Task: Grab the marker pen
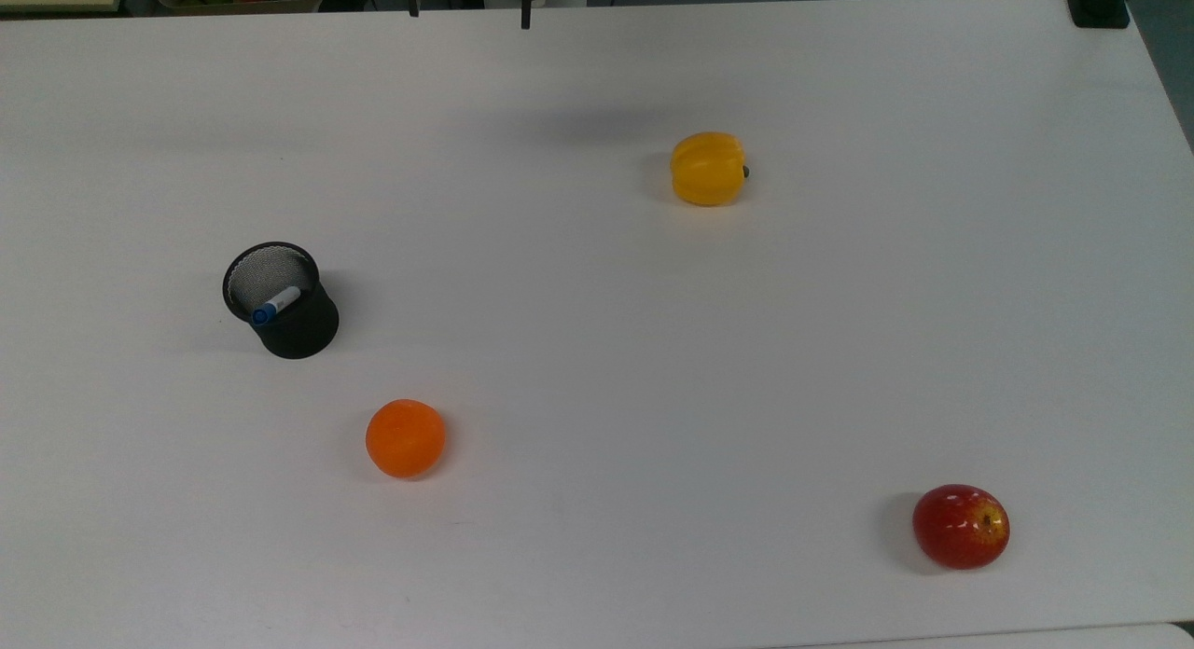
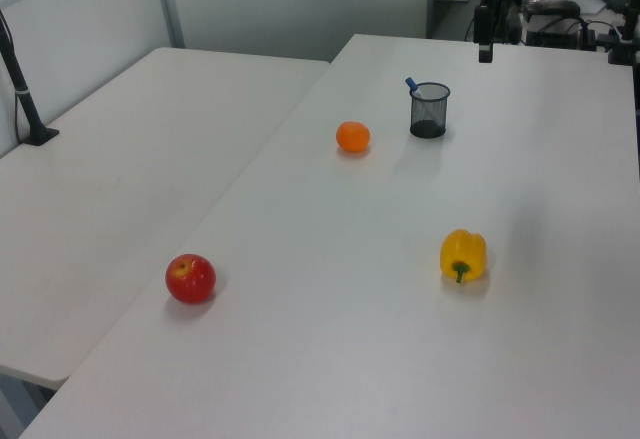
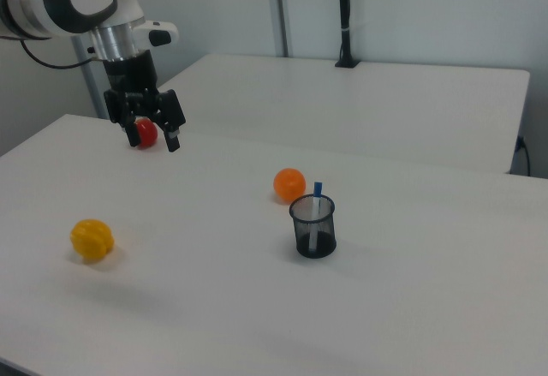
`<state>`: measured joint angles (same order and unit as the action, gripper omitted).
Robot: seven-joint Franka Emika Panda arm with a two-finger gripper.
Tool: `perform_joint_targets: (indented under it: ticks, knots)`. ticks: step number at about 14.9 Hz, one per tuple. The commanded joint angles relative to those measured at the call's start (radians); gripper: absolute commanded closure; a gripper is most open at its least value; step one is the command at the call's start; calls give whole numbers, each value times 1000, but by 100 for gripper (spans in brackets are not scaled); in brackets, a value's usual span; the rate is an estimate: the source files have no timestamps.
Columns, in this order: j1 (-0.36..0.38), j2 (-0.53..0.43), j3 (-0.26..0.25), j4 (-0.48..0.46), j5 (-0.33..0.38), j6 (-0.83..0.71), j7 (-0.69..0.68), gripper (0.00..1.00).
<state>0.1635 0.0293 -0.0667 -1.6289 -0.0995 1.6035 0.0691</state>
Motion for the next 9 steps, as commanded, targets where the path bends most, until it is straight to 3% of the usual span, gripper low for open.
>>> perform_joint_targets:
  ticks: [1, 6, 9]
  knots:
    - [7, -14, -12, -11, 15, -10, -8, 0]
    - [1, -6, -18, -11, 15, -8, -15, 0]
    - [-54, 1, -25, -8, 17, 41, -139, 0]
